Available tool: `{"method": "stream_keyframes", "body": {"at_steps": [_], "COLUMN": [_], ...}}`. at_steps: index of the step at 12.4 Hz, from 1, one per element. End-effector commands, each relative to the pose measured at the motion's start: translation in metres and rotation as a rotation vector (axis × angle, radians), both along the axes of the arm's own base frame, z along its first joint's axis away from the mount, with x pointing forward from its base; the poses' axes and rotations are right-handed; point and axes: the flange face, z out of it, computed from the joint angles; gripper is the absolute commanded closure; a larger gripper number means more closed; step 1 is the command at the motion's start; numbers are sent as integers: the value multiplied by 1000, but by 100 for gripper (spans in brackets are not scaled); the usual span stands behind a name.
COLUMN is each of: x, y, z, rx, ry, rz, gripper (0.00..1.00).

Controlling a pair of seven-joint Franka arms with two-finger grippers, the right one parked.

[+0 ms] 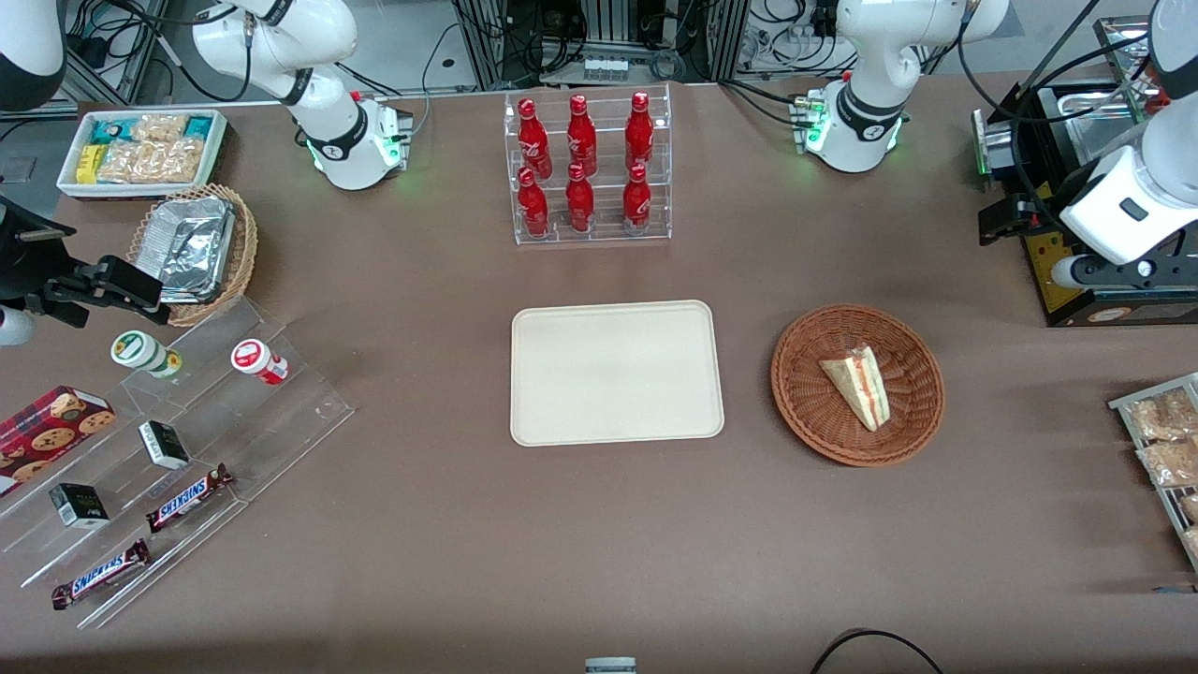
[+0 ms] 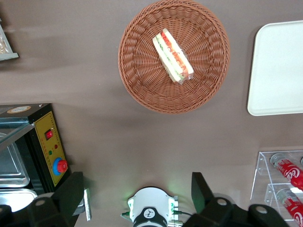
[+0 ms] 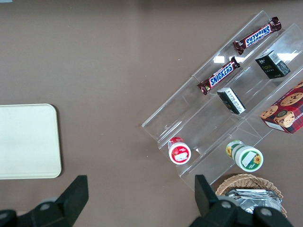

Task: Place sandwich from basket to tray
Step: 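Move the left gripper down over the wrapped sandwich in the wicker basket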

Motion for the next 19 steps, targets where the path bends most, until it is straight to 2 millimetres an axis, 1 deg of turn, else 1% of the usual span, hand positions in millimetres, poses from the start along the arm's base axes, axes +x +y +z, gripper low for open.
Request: {"method": "stream_keyframes", "body": {"at_steps": [1, 2, 4, 6, 9, 10, 11, 12, 13, 14, 17, 19], "x": [2, 8, 23, 31, 23, 18, 16, 12, 8, 6, -1, -13], "y": [-14, -15, -16, -21, -39, -50, -52, -60, -66, -67, -77, -75], "z": [3, -6, -38, -74, -140, -157, -174, -191, -203, -212, -238, -260], "rx": [27, 24, 21, 21, 21, 26, 30, 30, 29, 27, 41, 26], "ry": [-16, -11, 38, 62, 30, 13, -13, -32, -40, -55, -142, -201], "rz": [29, 29, 29, 25, 5, 15, 46, 47, 38, 48, 243, 298], "gripper": [0, 0, 0, 0, 0, 0, 0, 0, 0, 0, 0, 0]}}
